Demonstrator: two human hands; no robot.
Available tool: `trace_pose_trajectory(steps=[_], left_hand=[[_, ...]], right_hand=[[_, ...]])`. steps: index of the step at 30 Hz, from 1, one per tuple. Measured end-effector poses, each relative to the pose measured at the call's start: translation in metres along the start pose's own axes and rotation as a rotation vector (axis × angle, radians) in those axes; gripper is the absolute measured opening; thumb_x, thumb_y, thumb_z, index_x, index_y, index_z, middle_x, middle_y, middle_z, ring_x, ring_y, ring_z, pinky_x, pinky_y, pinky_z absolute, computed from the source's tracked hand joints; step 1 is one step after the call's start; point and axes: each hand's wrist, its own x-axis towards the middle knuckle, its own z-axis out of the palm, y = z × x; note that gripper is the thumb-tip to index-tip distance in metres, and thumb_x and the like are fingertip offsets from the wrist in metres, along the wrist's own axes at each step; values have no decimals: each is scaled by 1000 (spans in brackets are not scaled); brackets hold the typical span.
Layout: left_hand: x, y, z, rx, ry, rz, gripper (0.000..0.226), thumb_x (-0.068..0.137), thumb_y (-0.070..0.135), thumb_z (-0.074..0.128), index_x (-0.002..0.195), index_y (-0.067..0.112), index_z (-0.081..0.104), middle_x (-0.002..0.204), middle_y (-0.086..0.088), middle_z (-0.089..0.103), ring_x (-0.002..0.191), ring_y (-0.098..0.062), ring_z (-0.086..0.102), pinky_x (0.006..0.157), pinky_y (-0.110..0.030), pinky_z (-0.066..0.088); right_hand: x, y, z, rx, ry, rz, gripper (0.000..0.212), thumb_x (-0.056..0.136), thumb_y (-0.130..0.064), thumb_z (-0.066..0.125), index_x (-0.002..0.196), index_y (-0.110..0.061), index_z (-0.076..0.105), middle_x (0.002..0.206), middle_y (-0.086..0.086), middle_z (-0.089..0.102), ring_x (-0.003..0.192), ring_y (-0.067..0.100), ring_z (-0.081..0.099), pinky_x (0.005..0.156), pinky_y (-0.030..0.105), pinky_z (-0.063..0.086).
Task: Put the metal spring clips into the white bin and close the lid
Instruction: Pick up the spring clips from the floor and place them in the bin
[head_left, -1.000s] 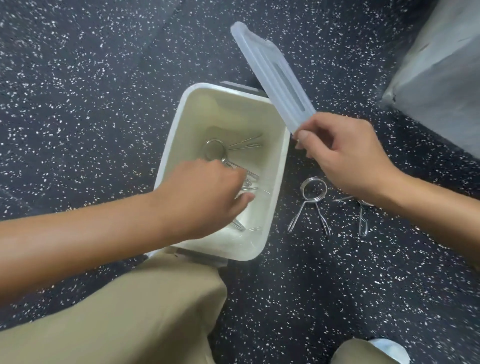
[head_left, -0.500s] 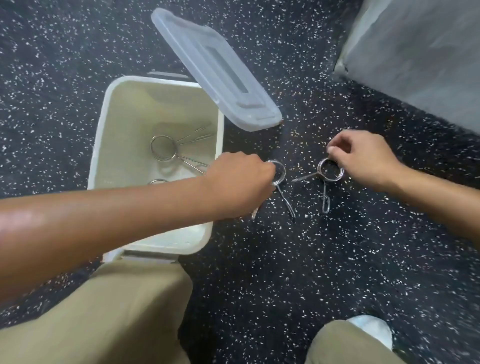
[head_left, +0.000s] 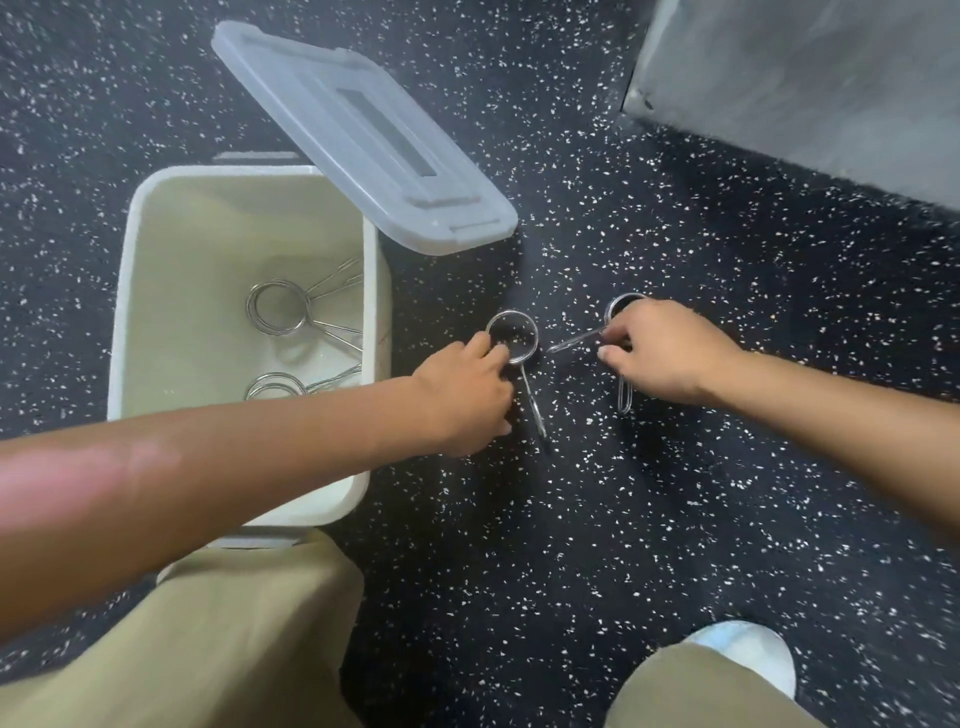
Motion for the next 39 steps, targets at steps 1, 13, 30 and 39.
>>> trace_pose_trajectory(steps=[1,13,30,39], left_hand=[[0,2,2,10,10,-4,59,101,55,34,134,14,60,154,-15,37,138,-33,30,106,-44,37],[-5,-1,4,-134,54,-50,64,101,52,38,133,3,62,162,-11,30,154,-28,8,125,-43,7],[-88,-28,-32,-388,498,6,38,104,24,35,118,2,63,150,-8,46,150,-22,26,124,-30,13],[-165,-58,-37,-405,524,-94,43,101,26,33,129,6,58,153,-6,42,152,-19,23,122,-29,18]], right_hand=[[-1,-2,3,-18,-8,9,33,93,-42,53,107,-19,72,109,4,69,93,30,65,80,39,55],[-10,-2,13,-40,-49,-1,48,99,-44,51,112,-1,67,150,6,40,130,28,46,103,43,43],[-32,-14,-17,6,156,-176,53,101,-39,48,141,-4,52,152,-2,36,139,15,38,108,40,41],[-49,-65,-42,16,205,-287,56,100,-41,47,144,-7,49,153,-5,32,121,4,44,102,27,35]])
